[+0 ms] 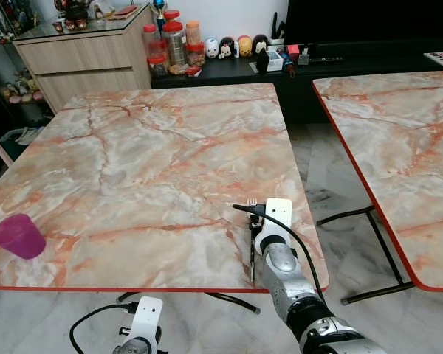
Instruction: Setting the table
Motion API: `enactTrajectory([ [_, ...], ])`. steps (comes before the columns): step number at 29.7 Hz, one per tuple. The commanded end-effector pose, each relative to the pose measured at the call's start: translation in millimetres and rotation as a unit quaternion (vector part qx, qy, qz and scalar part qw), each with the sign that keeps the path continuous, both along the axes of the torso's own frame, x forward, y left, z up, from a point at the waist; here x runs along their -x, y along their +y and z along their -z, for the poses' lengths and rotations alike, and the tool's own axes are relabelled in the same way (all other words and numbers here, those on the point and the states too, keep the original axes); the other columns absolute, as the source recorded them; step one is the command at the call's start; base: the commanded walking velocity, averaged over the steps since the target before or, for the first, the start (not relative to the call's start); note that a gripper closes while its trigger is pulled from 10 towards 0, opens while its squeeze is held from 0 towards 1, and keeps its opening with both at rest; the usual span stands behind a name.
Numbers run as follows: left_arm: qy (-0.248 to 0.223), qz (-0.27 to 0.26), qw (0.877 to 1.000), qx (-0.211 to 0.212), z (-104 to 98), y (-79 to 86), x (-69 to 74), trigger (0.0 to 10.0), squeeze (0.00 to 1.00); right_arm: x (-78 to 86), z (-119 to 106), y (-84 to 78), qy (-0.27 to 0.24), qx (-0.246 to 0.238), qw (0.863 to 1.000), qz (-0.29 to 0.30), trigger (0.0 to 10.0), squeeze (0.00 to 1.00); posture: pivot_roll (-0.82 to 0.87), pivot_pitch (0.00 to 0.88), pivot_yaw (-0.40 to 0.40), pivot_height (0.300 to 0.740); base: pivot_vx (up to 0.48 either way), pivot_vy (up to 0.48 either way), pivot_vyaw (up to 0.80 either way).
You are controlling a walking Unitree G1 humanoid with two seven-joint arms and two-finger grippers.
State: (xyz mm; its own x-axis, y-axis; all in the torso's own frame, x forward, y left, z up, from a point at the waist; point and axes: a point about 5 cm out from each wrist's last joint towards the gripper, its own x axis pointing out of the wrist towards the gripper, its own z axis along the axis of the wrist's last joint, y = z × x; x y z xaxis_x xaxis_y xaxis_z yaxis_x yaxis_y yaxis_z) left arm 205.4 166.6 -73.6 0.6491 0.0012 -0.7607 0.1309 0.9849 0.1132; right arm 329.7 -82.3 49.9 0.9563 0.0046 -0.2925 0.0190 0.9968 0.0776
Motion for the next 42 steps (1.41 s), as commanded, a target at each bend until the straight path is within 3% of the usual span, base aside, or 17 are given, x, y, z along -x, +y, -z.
enactTrajectory([
  [1, 0.007, 0.002, 1.000, -0.002, 2.5, 1.5, 4.9, 10.0, 0.00, -0.3, -6.4, 11.9, -0.009, -0.010, 1.000, -0.015, 10.0, 0.00, -0.05, 0.000, 0.066, 0.740, 0.000, 0.000, 0.00],
  [7, 0.005, -0.003, 1.000, 0.001, 2.5, 0.4, 4.6, 10.0, 0.00, -1.2, -17.6, 19.7, -0.025, -0.011, 0.999, -0.029, 10.0, 0.00, -0.05, 0.000, 0.059, 0.740, 0.000, 0.000, 0.00],
  [15, 0.005, -0.008, 1.000, 0.004, 2.0, -0.3, 3.6, 10.0, 0.00, 6.1, -13.5, 30.9, 0.016, 0.006, 0.998, -0.067, 10.0, 0.00, -0.05, 0.000, 0.052, 0.740, 0.000, 0.000, 0.00],
  [23, 0.004, -0.014, 1.000, 0.005, 1.8, 0.9, 3.3, 10.0, 0.00, 9.1, -17.9, 32.7, 0.024, 0.012, 0.996, -0.081, 10.0, 0.00, -0.05, 0.000, 0.048, 0.740, 0.000, 0.000, 0.00],
  [35, 0.004, -0.015, 1.000, 0.004, 1.7, 2.3, 3.2, 10.0, 0.00, 19.5, -34.1, 26.6, 0.024, 0.017, 0.996, -0.086, 10.0, 0.00, -0.05, 0.000, 0.051, 0.740, 0.000, 0.000, 0.00],
  [42, 0.004, -0.015, 1.000, 0.004, 2.0, 2.5, 3.9, 10.0, 0.00, 31.2, -27.1, 14.2, 0.047, 0.014, 0.997, -0.059, 10.0, 0.00, -0.05, 0.001, 0.050, 0.740, 0.000, 0.000, 0.00],
])
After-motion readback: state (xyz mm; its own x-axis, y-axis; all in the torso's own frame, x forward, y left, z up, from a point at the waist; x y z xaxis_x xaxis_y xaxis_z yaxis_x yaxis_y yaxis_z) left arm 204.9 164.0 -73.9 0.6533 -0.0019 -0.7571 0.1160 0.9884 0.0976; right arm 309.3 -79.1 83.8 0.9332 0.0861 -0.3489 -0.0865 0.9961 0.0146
